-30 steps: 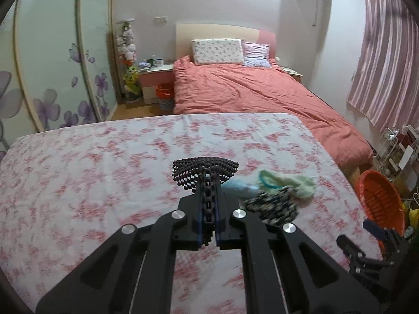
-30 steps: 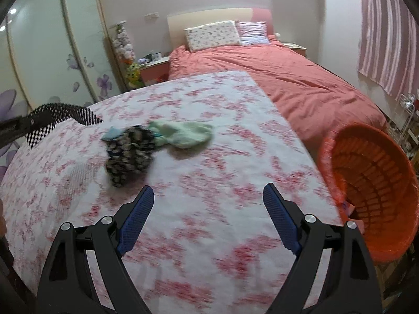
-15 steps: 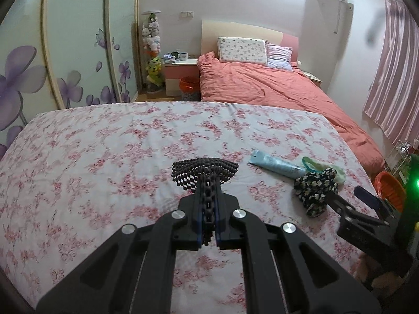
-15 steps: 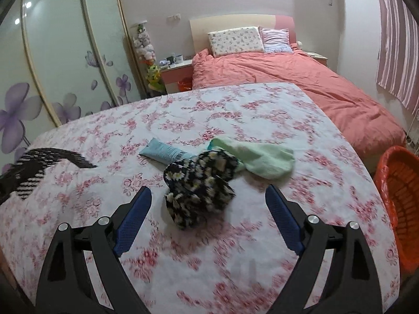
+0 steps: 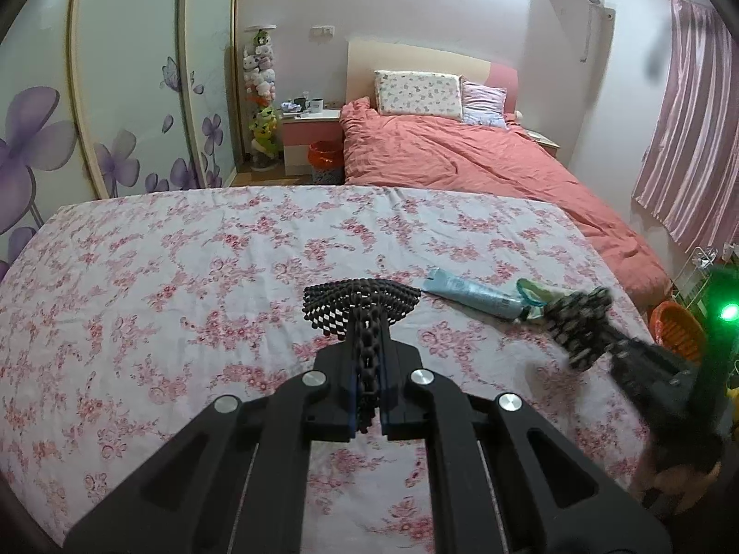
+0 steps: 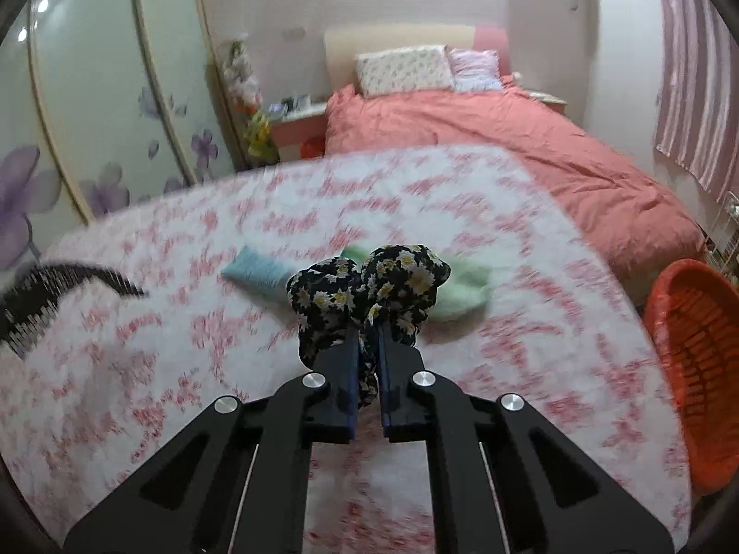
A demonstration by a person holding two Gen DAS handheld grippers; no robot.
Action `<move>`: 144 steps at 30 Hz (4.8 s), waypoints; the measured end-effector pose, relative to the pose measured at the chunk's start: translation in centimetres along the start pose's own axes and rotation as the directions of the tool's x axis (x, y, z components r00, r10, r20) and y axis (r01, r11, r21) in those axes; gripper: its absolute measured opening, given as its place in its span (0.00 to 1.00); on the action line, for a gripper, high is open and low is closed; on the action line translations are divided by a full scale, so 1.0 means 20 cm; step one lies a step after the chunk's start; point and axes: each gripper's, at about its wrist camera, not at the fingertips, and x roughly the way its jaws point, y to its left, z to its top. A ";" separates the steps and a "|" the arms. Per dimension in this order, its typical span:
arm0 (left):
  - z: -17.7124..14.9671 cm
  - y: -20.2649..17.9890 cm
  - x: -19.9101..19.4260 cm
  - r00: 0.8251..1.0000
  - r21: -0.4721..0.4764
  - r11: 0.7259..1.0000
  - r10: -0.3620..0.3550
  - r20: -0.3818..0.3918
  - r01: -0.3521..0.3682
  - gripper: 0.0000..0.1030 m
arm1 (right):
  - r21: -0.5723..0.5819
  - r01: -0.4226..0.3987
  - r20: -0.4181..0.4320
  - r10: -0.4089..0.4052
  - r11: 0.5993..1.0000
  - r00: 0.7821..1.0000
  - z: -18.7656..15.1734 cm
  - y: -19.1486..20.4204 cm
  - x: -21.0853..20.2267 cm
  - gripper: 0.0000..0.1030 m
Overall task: Collect trash
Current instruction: 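Carry mesh pad and floral cloth over the basket and open both tools, then move both open tools back toward the blue tube and green cloth, then close the left tool around the blue tube's capped end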
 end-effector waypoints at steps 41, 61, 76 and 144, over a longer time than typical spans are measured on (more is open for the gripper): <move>-0.02 -0.75 -0.14 0.989 0.191 0.973 -0.141 0.034 0.132 0.07 | 0.201 0.172 0.188 -0.210 0.965 0.959 -0.02 -0.67 -0.51 0.07; -0.10 -1.58 -0.14 0.883 0.311 0.832 -0.464 -0.066 0.460 0.07 | 0.339 0.264 0.248 -0.356 0.903 0.901 -0.07 -1.09 -0.65 0.07; -0.27 -1.98 0.16 0.865 0.339 0.796 -0.455 -0.213 0.502 0.43 | 0.392 0.278 0.150 -0.359 0.877 0.921 -0.16 -1.38 -0.49 0.41; -0.08 -0.32 0.66 0.975 0.065 0.993 0.113 -0.193 -0.102 0.27 | 0.031 0.108 0.003 -0.108 0.994 0.994 -0.12 -0.53 -0.10 0.73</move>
